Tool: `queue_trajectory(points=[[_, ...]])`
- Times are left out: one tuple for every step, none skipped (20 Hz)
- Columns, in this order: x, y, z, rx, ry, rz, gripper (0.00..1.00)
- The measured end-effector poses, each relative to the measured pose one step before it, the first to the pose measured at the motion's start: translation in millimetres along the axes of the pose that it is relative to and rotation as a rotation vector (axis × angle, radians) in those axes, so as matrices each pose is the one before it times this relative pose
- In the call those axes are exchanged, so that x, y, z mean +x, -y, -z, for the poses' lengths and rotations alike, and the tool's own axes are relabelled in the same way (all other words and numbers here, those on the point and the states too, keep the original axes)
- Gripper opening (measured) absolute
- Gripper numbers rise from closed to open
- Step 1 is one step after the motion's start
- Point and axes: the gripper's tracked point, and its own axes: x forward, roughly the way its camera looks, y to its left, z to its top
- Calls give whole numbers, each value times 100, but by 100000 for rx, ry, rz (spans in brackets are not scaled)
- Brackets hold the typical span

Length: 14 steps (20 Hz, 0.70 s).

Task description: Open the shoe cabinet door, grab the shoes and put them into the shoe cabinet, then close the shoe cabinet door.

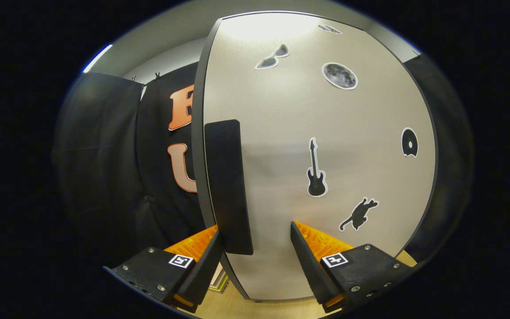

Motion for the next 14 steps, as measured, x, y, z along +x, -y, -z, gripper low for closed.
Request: queue_trajectory(points=[[33, 37, 37, -808, 200, 527, 90], [219, -3, 1, -713, 399, 443, 90], [-92, 35, 15, -549, 18, 258, 90], [-74, -41, 36, 42, -308, 246, 90], [-54, -44, -98, 14, -80, 82, 90], [80, 33, 39, 391, -274, -22, 90], [-159, 52, 351, 1110, -2199, 458, 90], [-326, -93, 346, 1380, -1949, -151, 91], [-548, -109, 70, 709, -159, -321, 91], [-804, -27, -79, 105, 566, -199, 91], [-1057, 99, -286, -285, 1263, 190, 92], [-1124, 179, -218, -67, 670, 411, 91], [-1199, 191, -316, 363, 758, 312, 92], [-1367, 263, -499, 874, 606, 832, 92]])
